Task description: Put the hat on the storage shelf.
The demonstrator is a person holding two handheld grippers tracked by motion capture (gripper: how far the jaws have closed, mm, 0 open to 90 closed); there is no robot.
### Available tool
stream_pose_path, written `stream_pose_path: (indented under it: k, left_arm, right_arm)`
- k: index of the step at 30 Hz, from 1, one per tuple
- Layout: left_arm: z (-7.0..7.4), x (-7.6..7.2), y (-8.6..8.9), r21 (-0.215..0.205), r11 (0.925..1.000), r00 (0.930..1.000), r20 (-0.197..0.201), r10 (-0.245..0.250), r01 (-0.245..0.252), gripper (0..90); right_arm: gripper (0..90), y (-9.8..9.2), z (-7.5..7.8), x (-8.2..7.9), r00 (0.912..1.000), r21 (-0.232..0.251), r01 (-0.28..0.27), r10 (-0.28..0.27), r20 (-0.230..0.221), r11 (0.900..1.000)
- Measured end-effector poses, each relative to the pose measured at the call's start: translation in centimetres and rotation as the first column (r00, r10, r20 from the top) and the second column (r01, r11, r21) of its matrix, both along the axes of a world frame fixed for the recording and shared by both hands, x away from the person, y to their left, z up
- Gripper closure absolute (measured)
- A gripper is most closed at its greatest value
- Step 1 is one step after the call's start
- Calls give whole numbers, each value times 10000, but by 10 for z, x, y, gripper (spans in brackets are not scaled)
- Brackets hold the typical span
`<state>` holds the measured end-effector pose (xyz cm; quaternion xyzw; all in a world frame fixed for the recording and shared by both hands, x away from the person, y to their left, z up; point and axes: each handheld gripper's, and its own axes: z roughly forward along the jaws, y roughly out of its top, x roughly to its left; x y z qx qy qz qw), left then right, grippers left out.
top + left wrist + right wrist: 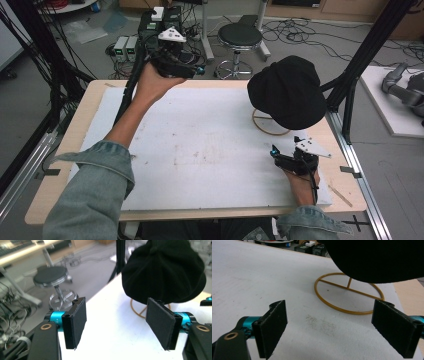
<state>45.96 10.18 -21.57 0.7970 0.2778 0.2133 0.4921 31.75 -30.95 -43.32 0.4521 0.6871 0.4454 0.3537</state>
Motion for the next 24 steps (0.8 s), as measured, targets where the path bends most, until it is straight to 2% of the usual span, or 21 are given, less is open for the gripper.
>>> stream_pose_path:
  k: [1, 2, 7, 12, 14, 18, 21, 24]
  left_arm:
    - [-3, -5, 7, -5, 10000, 9996, 262, 86, -86, 321]
    - [-6, -8, 12, -183, 9997, 9994, 315, 164, -158, 325]
    - [-18, -24, 42, -643, 9958, 9966, 472, 679, -648, 320]
    - [-31, -40, 70, -932, 9902, 9922, 592, 1101, -1043, 292]
    - [-36, -47, 80, -943, 9876, 9889, 674, 1321, -1255, 284]
    - [-46, -62, 97, -1272, 9780, 9793, 961, 1782, -1655, 269]
    - [-54, -72, 105, -1366, 9739, 9753, 1027, 1958, -1812, 266]
    - [-66, -86, 114, -1629, 9649, 9656, 1257, 2275, -2061, 257]
  right_arm:
    - [129, 0, 0, 0, 10000, -43, -16, 16, 69, 10000]
    - [129, 1, 0, -1, 10000, 18, -4, 4, 30, 10000]
    - [129, 2, 1, -1, 10000, 33, 17, -17, 57, 10000]
    - [129, 3, 1, -1, 10000, 6, -1, 1, 22, 10000]
    - [129, 3, 1, -1, 10000, -8, 1, -1, 30, 10000]
    - [129, 4, 1, 0, 10000, -13, 20, -20, 51, 10000]
    - [129, 4, 1, -1, 10000, -37, 17, -16, 58, 10000]
    - [129, 4, 1, -1, 10000, -45, 12, -12, 62, 10000]
